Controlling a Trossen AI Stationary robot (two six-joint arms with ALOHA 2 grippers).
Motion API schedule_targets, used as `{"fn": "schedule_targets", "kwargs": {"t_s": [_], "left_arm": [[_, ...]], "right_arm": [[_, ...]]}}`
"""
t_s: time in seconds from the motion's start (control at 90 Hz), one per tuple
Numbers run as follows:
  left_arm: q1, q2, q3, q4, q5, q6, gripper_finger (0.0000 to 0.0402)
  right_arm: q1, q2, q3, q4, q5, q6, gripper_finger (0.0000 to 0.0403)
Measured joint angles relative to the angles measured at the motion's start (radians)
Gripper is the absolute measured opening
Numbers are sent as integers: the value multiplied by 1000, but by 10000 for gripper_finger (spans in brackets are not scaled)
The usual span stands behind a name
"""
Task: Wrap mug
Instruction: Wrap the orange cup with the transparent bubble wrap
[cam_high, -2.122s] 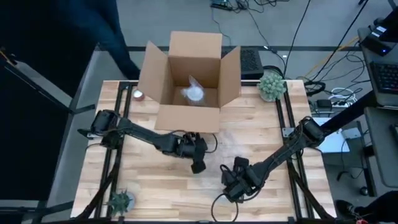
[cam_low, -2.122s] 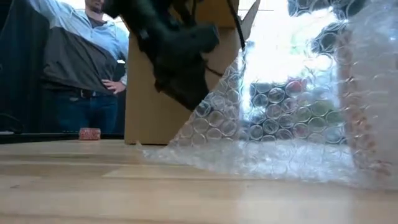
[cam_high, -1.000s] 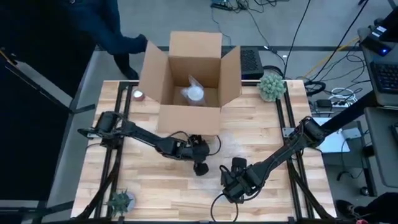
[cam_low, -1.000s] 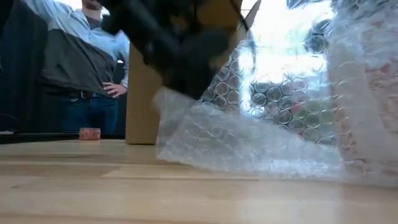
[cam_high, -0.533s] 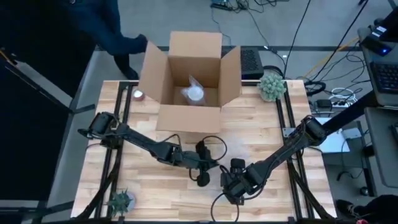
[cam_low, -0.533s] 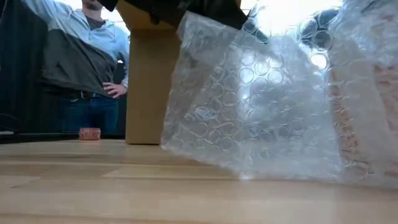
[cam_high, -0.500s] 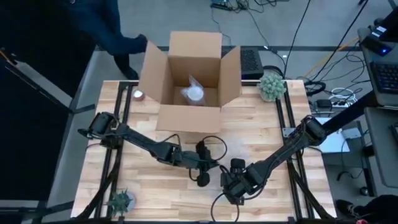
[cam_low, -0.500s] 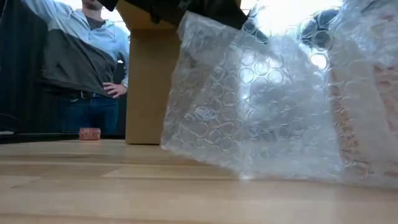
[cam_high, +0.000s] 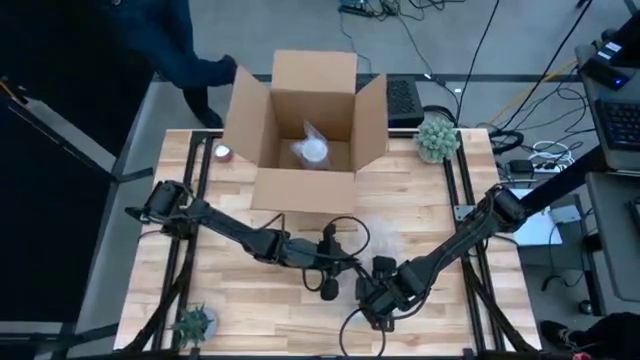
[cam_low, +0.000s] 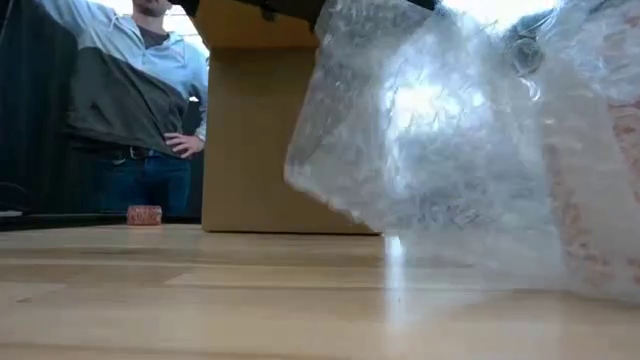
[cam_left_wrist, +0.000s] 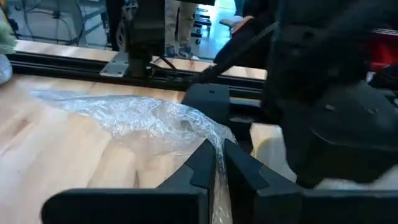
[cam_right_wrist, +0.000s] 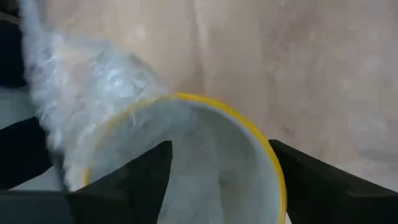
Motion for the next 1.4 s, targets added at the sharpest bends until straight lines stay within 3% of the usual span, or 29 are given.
{"fn": "schedule_targets", "kwargs": {"t_s": [0.533,0.722,1.122,1.4], "left_arm": [[-2,0,0,3,1,-3,8],[-2,0,0,49,64,-4,8],[-7,34,2,122,123,-3,8],[-7,48,2,126,141,-3,8]], "right_arm": [[-25,-257,0,-8,-10,14,254],[8,-321,0,-7,38,65,254],[97,-317,0,-7,270,81,254],[135,-227,0,-17,254,104,254]]}}
